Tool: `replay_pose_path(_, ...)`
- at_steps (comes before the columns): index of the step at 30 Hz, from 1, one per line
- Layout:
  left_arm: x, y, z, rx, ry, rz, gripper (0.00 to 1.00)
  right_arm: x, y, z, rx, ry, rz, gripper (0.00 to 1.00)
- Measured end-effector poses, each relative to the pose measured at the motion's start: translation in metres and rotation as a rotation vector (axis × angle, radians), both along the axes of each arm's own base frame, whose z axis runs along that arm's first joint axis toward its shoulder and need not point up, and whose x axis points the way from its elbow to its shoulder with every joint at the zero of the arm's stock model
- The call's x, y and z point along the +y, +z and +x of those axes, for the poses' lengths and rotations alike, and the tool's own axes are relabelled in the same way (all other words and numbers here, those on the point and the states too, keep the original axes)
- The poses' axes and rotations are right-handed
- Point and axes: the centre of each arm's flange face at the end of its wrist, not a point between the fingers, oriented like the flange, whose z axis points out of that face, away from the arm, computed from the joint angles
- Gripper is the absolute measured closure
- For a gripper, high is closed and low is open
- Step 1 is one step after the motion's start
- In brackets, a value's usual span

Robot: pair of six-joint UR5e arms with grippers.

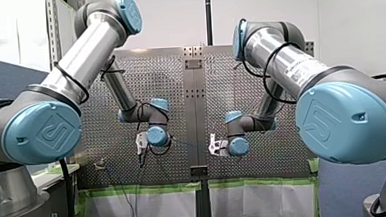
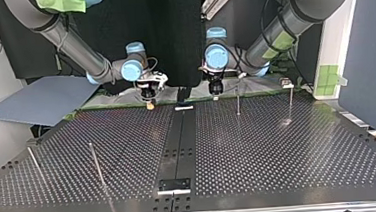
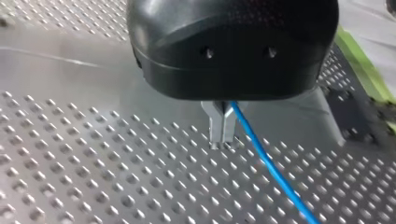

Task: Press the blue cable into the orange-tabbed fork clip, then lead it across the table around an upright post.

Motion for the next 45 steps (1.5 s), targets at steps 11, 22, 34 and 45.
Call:
replay_pose_path(11, -0.021, 0.056, -0.014, -0.034, -0.035, -0.034, 0.98, 0.004, 0.063, 0.007, -0.001, 0.011, 0.001, 1.00)
replay_pose_path(22, -0.040, 0.120, -0.027, -0.136, -0.065, -0.094, 0.98, 0.008, 0.135, 0.011, -0.029, 0.025, -0.031, 1.00)
replay_pose_path(34, -0.041, 0.198, -0.026, -0.225, -0.054, -0.156, 0.98, 0.015, 0.219, 0.016, -0.083, 0.043, -0.117, 1.00)
replay_pose_path(45, -0.039, 0.228, -0.027, -0.259, -0.036, -0.167, 0.98, 0.029, 0.297, 0.014, -0.132, 0.059, -0.197, 1.00)
